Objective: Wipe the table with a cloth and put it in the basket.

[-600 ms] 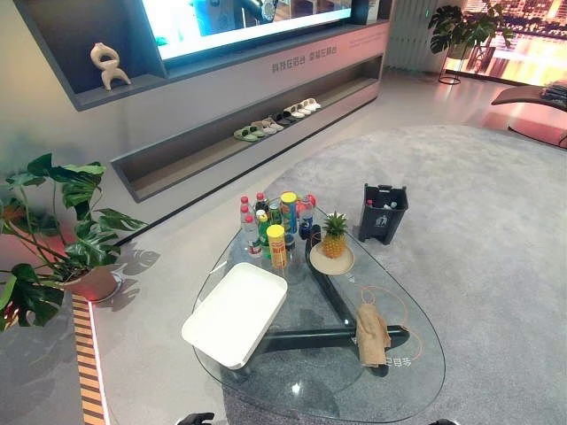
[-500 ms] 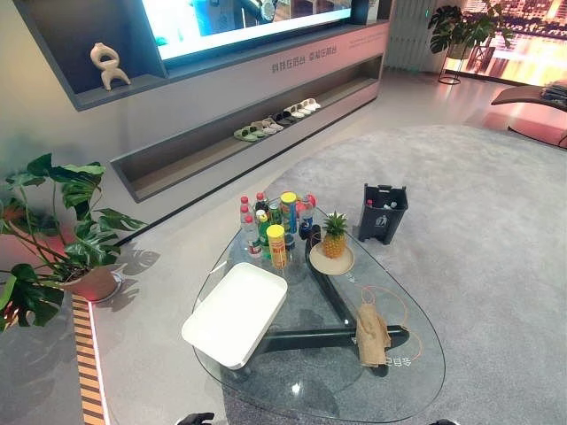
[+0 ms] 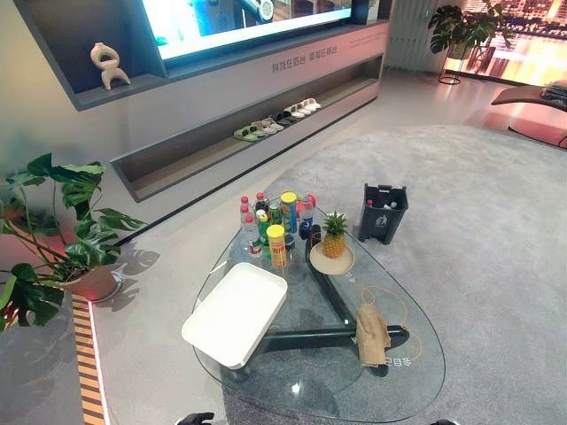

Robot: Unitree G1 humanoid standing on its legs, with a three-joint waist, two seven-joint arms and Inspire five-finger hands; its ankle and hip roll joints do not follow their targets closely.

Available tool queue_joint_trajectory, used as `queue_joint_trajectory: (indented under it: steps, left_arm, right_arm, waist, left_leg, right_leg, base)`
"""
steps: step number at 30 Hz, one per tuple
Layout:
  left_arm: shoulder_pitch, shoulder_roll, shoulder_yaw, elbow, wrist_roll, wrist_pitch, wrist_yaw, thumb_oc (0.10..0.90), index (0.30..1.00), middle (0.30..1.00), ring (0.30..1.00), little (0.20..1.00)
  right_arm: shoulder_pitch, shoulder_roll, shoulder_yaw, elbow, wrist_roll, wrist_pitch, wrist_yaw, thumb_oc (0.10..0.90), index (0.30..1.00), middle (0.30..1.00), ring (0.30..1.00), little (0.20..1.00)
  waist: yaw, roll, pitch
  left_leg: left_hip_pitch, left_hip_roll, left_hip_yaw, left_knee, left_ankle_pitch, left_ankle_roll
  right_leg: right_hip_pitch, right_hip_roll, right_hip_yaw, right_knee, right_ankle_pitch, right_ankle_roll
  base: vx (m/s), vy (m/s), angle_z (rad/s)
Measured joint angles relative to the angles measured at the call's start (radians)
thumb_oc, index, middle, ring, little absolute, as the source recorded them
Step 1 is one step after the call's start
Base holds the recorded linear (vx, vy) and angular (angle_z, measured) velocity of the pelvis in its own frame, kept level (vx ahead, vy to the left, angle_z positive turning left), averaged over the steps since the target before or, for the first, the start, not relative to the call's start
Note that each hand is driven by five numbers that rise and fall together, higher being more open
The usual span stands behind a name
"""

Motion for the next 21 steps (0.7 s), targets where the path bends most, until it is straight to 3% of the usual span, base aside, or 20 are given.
queue_joint_trajectory:
  steps: [21]
  left_arm:
    - [0.001, 0.0, 0.003, 0.0, 0.001, 0.0, 0.0, 0.8, 0.9, 0.9, 0.9, 0.9]
  right_arm:
    - [0.0, 0.0, -0.001, 0.006, -0.001, -0.005, -0.004, 0.8, 0.9, 0.9, 0.9, 0.9]
  waist:
    - [0.001, 0.001, -0.001]
  left_leg:
    - [0.0, 0.0, 0.0, 0.0, 0.0, 0.0]
  right_leg:
    - [0.001, 0.0, -0.001, 0.0, 0.0, 0.0]
  base:
    - [0.0, -0.001, 0.0]
